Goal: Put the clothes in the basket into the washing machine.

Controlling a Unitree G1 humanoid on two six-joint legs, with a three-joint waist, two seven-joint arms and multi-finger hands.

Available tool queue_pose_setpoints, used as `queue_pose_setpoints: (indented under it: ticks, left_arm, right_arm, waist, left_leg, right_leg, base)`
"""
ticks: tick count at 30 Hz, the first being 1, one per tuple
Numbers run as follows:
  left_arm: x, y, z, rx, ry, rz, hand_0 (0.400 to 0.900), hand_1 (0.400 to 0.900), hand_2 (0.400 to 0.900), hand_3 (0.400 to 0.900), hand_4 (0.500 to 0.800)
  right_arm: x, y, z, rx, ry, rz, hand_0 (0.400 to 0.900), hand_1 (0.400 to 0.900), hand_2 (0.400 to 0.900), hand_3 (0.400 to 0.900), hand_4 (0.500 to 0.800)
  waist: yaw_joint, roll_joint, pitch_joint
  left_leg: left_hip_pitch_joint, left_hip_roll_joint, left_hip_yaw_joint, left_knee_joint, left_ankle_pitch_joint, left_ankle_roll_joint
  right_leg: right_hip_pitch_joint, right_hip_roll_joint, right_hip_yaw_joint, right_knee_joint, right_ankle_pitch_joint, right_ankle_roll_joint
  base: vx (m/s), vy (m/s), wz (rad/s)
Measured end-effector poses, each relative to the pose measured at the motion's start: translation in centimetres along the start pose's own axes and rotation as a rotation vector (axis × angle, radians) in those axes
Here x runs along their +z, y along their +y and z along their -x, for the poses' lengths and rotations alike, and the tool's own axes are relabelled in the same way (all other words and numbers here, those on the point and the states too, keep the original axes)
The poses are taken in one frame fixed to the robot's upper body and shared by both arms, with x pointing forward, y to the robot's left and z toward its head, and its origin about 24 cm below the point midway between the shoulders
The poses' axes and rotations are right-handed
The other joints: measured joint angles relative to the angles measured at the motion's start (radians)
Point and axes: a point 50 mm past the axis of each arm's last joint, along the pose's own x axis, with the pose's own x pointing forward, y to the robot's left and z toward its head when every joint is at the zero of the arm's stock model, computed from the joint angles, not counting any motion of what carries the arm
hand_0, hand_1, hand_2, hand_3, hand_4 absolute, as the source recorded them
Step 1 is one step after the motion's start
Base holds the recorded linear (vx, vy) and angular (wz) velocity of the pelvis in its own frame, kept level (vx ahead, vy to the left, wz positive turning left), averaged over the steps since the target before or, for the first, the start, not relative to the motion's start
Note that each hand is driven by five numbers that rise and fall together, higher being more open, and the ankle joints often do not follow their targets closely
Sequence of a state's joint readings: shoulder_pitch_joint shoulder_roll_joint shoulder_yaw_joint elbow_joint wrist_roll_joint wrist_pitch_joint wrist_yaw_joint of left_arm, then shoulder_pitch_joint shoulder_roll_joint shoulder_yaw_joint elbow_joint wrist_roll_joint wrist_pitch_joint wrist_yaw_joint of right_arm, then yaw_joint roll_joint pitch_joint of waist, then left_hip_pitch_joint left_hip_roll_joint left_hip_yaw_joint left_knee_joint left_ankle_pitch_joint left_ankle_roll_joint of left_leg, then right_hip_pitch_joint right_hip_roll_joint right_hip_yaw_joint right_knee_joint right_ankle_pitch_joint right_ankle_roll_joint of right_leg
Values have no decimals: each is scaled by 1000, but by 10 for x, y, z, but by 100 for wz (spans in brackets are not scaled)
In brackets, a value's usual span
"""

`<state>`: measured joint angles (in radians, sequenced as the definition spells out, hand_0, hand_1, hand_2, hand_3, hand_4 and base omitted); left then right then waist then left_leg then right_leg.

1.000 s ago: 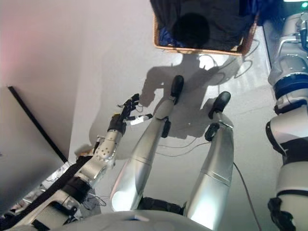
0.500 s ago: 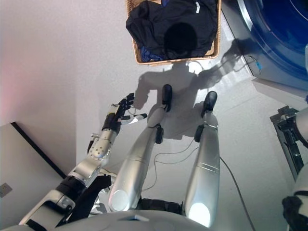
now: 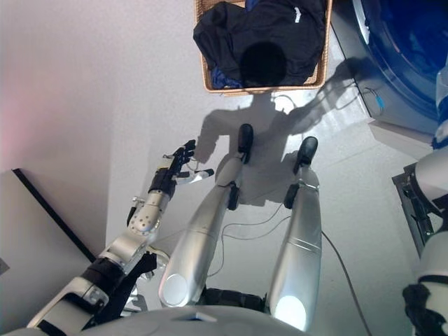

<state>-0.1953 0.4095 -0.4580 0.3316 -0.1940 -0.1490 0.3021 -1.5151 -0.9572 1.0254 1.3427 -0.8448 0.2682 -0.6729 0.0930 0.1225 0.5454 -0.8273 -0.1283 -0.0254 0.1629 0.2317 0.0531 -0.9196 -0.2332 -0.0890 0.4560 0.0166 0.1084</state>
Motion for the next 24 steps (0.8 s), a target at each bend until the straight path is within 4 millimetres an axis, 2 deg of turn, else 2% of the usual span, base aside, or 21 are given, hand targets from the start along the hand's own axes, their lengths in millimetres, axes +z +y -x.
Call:
queue_pose_setpoints:
  ticks: [10,13,14,17,19,22,24]
  left_arm:
    - [1,-2,-1,-6,-5,-1,900,900,900,900,800]
    - [2,-3,-1,0,-5,2,900,900,900,900,800]
    - [2,-2,-2,11,-6,6,900,900,900,900,800]
    - [0,-4,-5,40,19,25,900,900,900,900,800]
    - [-2,-6,-7,77,40,56,900,900,900,900,800]
    - [-9,-12,-7,103,83,88,900,900,900,900,800]
    - [-17,-13,-6,106,123,83,900,900,900,900,800]
  right_arm:
    - [4,6,5,42,21,-38,900,900,900,900,800]
    - [24,14,18,68,44,-133,900,900,900,900,800]
    - [37,16,25,76,52,-207,900,900,900,900,800]
    - [90,19,59,108,19,-414,900,900,900,900,800]
    - [131,16,96,154,-20,-592,900,900,900,900,800]
    - [179,18,165,349,-7,-880,900,900,900,900,800]
    - [200,25,215,545,27,-1026,900,900,900,900,800]
  waist:
    - [7,0,0]
    - [4,0,0]
    - [-2,0,0]
    - [-25,-2,1]
    - [-48,-5,1]
    - [-73,-30,-1]
    - [-82,-51,-2]
  left_leg:
    - [1,0,-1,-11,2,-1]
    - [19,1,1,-11,2,0]
    - [26,2,2,-10,2,0]
    - [68,5,2,-11,-4,-2]
    - [107,6,7,-14,-10,2]
    - [172,13,23,-15,-29,6]
    - [215,21,28,-23,-39,4]
  right_leg:
    - [-1,0,-1,-2,1,5]
    - [14,1,-1,-2,1,5]
    - [23,2,-1,-3,1,5]
    - [69,6,0,-16,-2,1]
    - [109,9,4,-35,-4,-1]
    - [176,19,18,-63,-5,1]
    - [224,26,18,-88,-1,-4]
  base:
    - [-7,16,-2]
    - [3,20,-10]
    - [19,16,-19]
    - [36,1,-20]
    - [53,-7,-20]
    - [59,-31,-12]
    - [114,-78,-3]
